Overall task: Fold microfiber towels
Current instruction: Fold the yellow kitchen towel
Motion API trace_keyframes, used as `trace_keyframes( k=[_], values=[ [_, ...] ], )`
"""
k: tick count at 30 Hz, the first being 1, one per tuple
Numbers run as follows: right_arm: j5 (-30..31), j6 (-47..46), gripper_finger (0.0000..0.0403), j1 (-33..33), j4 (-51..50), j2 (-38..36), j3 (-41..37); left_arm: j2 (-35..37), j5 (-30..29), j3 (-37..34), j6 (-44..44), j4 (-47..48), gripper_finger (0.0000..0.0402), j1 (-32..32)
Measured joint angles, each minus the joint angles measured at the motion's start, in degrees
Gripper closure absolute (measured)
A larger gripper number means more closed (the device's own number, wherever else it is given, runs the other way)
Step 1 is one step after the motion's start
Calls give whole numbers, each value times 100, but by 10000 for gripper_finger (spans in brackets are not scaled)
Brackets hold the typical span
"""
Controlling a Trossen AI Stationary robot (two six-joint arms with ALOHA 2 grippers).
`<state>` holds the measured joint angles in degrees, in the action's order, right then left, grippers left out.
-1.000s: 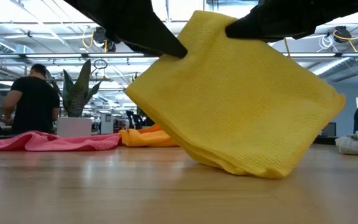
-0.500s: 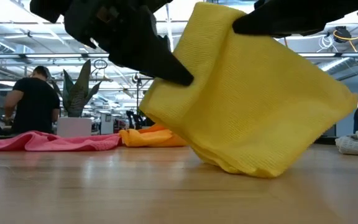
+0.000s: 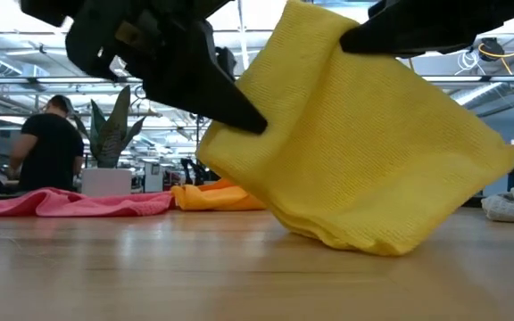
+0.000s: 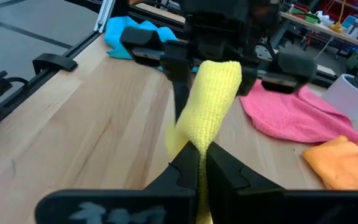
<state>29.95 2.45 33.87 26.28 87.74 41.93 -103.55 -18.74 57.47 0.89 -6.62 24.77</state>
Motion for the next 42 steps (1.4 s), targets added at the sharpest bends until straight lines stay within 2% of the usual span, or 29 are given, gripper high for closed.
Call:
trace_keyframes(
  k=[7, 16, 22, 28, 33, 37, 42],
  values=[
    [24, -25, 397, -2, -6, 0, 0, 2, -1083, 0, 50, 249, 358, 325],
    [24, -576, 397, -49, -557, 1, 2, 42, -1484, 0, 320, 223, 392, 622],
    [26, -878, 391, -110, -1077, 2, 2, 42, -1498, 0, 308, 52, 377, 634],
    [26, -892, 340, -120, -1332, -105, 2, 42, -1496, 0, 304, 48, 372, 600],
    [22, -1066, 279, -122, -1775, -637, 2, 42, -1493, 0, 297, 45, 372, 602],
    [-28, -996, 239, -139, -1412, -879, 2, 42, -1493, 0, 297, 37, 371, 601],
    [-747, -732, 216, -402, -737, -629, 2, 42, -1468, 0, 217, 11, 371, 557]
  ],
)
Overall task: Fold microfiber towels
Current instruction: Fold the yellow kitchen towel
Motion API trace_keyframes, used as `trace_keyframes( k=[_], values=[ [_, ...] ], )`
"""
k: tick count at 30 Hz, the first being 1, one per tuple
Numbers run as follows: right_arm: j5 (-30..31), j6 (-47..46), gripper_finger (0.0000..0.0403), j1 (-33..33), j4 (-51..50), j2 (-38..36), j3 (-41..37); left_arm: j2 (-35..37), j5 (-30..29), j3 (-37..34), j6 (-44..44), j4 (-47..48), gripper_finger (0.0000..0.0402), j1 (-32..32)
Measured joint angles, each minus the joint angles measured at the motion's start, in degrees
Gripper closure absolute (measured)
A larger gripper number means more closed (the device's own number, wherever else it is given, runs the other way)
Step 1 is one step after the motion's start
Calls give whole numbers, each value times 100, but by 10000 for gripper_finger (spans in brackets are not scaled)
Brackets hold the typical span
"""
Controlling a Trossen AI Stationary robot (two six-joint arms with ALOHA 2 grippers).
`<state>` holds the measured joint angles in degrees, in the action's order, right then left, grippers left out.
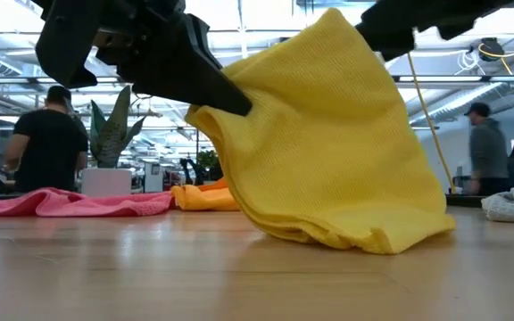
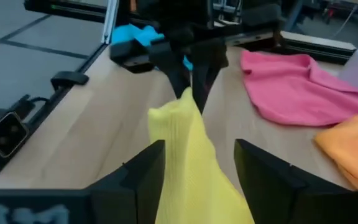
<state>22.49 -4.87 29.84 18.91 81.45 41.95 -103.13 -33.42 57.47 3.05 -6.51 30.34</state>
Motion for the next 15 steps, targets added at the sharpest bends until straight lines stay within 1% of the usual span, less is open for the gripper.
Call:
trace_keyframes(
  k=[5, 8, 12, 15],
  values=[
    [-500, 145, 221, -175, 199, 490, 181, 0, 83, 2, -38, 0, 371, -62],
    [-513, 291, 228, -114, 138, 668, 400, 0, 88, 2, -69, 40, 371, -100],
    [-473, 396, 238, 23, 82, 656, 509, 0, 93, 2, -95, 53, 371, -109],
    [-346, 396, 245, 143, -261, 623, 604, 0, 95, 2, -148, 87, 371, -109]
  ],
)
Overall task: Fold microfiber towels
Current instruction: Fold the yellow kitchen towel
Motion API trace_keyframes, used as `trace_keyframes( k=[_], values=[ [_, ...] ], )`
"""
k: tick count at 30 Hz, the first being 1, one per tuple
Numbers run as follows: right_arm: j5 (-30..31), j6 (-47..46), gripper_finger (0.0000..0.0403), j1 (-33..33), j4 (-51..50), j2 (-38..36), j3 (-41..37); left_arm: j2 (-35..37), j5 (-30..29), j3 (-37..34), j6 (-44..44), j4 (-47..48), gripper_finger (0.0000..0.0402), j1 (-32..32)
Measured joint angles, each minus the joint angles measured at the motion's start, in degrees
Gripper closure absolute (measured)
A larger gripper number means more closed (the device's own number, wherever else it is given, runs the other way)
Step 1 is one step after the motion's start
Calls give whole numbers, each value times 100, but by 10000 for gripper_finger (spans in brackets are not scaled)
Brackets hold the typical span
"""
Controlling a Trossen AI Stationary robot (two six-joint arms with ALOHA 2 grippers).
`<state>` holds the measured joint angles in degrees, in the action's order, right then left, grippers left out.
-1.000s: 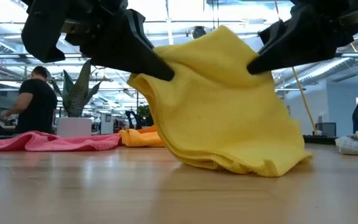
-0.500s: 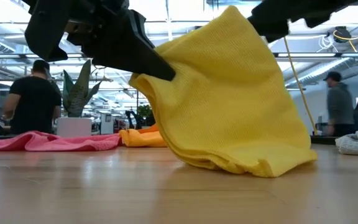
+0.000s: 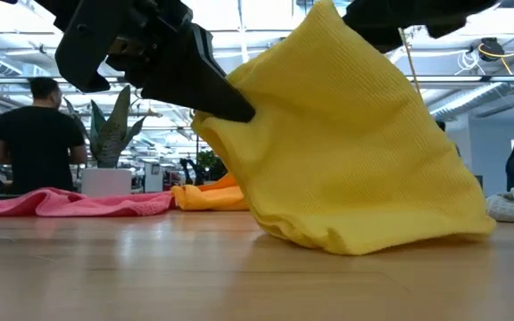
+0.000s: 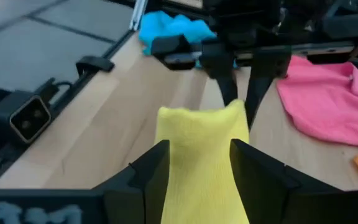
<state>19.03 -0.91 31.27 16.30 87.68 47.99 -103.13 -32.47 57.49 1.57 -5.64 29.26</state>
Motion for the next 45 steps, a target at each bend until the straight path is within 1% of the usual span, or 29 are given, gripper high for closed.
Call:
trace_keyframes(
  k=[3, 6, 9, 11, 13, 15, 18, 21, 24, 26, 29, 31, 32, 36, 39, 41, 43, 45],
  values=[
    [456, 9, 249, 146, -367, 0, 176, 0, 0, 0, -60, 3, 371, 0],
    [632, 86, 246, 261, -540, 23, 400, 0, 3, 0, -60, 1, 371, 0],
    [797, 61, 231, 303, -875, 33, 571, 0, 3, 0, -56, -3, 371, -11],
    [773, -20, 217, 296, -947, 35, 588, 0, 3, 0, -60, -3, 371, -23],
    [608, -86, 203, 292, -903, 50, 594, 0, 5, 0, -73, -3, 371, -38],
    [483, -123, 189, 301, -646, 194, 602, 0, 5, 0, -84, 1, 371, -67],
    [549, 14, 176, 338, -413, 577, 635, -2, 74, 2, -101, -1, 371, -119],
    [1195, 54, 178, 365, -476, 961, 899, -2, 108, 2, -186, 4, 371, -183],
    [1567, 63, 194, 369, -543, 1218, 1154, -2, 110, 4, -259, 99, 371, -230],
    [1765, 35, 208, 373, -800, 1314, 1252, -2, 119, 4, -289, 147, 371, -229],
    [2116, -102, 237, 391, -1155, 1286, 1342, -2, 183, 4, -363, 213, 371, -212],
    [2218, -221, 263, 404, -1275, 1172, 1346, -2, 270, 4, -366, 269, 371, -188],
    [2221, -270, 277, 406, -1341, 1106, 1346, -2, 291, 4, -366, 276, 371, -169],
    [1866, -267, 339, 416, -1699, 891, 1346, -2, 300, 4, -376, 182, 371, -63],
    [1827, -265, 385, 479, -1701, 726, 1346, 39, 301, 4, -355, 152, 371, 38],
    [1825, -206, 396, 566, -1701, 607, 1346, 150, 304, 4, -346, 118, 371, 103],
    [1812, -216, 392, 698, -1701, 460, 1346, 367, 315, 4, -356, 106, 371, 193],
    [1642, -324, 390, 825, -1624, 294, 1346, 617, 520, 4, -450, -25, 371, 267]
  ],
)
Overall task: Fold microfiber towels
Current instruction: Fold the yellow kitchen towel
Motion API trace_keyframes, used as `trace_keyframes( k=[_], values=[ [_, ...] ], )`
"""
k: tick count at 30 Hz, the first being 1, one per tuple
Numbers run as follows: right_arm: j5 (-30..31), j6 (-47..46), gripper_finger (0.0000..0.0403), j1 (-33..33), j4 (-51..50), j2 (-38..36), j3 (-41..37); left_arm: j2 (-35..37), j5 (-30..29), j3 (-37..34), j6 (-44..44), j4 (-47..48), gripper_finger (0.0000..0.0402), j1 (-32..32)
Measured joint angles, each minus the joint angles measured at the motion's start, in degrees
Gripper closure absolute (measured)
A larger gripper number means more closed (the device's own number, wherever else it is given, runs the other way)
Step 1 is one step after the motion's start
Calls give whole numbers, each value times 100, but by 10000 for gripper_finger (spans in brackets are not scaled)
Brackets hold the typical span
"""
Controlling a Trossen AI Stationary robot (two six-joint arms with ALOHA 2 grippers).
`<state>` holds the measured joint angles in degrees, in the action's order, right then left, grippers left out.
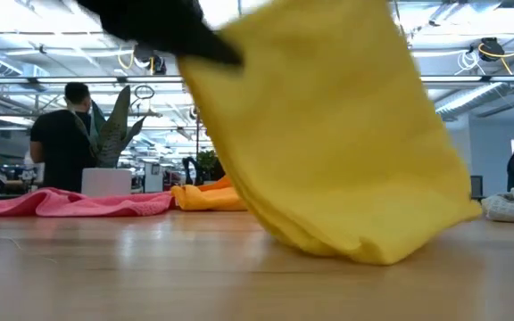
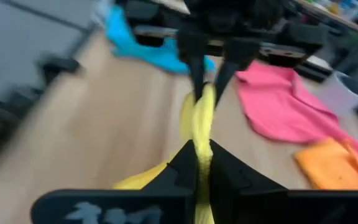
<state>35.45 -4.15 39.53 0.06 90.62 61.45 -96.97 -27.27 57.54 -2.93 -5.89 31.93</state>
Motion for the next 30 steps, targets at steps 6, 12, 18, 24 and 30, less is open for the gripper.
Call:
trace_keyframes(
  k=[6, 12, 18, 24, 30],
  values=[
    [-1142, 54, 399, 330, 1505, -117, 0, 714, 1548, 11, -191, -748, 371, 151],
    [-919, -186, 400, 357, 1468, -132, 0, 1065, 2033, 9, -49, -480, 371, 157],
    [-593, -1449, 400, -228, 819, -128, -607, 727, 1384, 1, -302, 610, 371, -232],
    [-282, -1600, 400, -849, 848, -130, -1376, 239, 804, -2, -315, 883, 371, -644],
    [1491, 918, 400, -718, 1456, -135, -1336, 415, -1143, -2, 1193, 525, 371, -574]
  ],
)
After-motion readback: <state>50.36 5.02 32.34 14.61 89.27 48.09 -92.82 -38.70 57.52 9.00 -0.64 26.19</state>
